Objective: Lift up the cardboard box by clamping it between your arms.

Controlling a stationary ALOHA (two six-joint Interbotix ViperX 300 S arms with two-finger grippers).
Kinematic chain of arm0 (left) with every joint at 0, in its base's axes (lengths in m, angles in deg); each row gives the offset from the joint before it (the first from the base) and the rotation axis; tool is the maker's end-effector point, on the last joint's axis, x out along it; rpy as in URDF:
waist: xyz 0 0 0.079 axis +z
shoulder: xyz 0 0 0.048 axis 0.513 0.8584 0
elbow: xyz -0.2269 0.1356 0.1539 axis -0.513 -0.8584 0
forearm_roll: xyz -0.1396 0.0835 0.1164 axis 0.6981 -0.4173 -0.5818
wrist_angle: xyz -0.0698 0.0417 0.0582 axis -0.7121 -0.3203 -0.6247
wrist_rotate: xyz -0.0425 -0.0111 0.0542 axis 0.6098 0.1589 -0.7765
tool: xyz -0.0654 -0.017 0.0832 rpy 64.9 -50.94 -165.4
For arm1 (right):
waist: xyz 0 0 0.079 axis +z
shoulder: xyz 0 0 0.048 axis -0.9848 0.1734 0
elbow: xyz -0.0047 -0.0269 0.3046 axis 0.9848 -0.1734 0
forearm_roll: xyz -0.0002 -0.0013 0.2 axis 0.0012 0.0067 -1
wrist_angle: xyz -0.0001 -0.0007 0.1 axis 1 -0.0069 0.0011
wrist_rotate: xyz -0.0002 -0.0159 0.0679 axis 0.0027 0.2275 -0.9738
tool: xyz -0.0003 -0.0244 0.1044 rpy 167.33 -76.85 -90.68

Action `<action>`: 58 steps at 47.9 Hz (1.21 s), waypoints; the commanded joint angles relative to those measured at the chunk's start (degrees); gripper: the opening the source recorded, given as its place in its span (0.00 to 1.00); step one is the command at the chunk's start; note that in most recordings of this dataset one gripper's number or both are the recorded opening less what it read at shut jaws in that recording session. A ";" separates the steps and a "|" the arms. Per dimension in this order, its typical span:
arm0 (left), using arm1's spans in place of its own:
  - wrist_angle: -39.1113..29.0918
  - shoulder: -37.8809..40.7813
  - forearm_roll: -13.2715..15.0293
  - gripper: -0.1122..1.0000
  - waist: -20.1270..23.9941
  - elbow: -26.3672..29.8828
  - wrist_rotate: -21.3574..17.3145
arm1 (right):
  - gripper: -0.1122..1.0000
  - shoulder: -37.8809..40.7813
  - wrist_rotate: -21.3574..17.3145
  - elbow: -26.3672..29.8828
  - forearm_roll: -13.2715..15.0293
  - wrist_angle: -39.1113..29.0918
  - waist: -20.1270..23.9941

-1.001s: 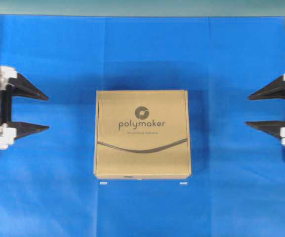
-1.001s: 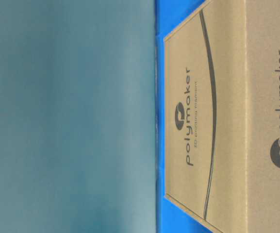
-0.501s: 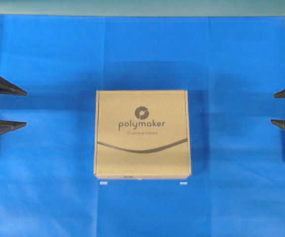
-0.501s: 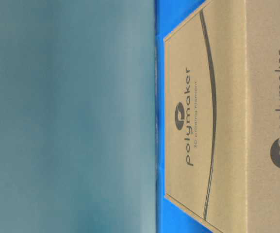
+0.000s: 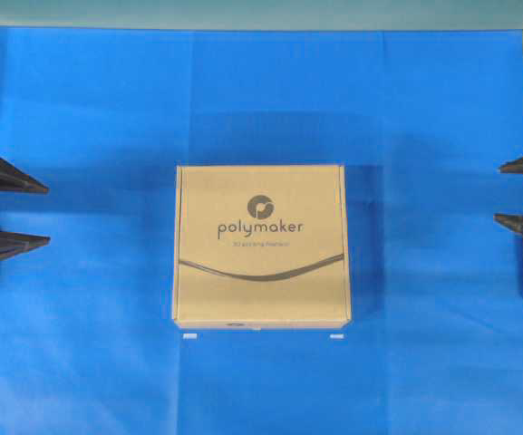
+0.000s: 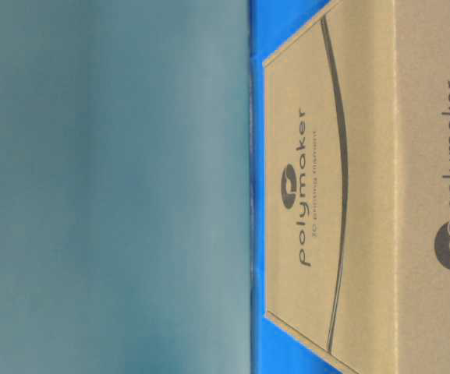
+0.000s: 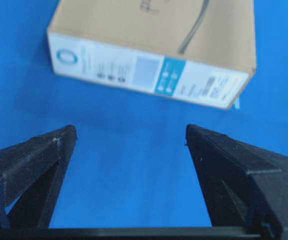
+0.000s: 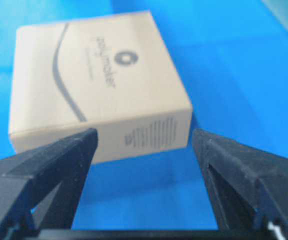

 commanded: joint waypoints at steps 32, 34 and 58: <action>0.62 -7.03 0.00 0.88 0.79 -5.98 9.49 | 0.99 -2.55 1.93 -0.09 0.53 -6.77 -1.14; -0.79 -7.47 0.00 0.88 0.79 -5.80 10.81 | 0.99 -2.64 1.93 -0.09 0.53 -7.03 -1.14; -14.06 -7.82 -0.62 0.88 1.41 -6.50 27.60 | 0.99 -2.81 2.02 0.00 0.53 -7.38 -1.14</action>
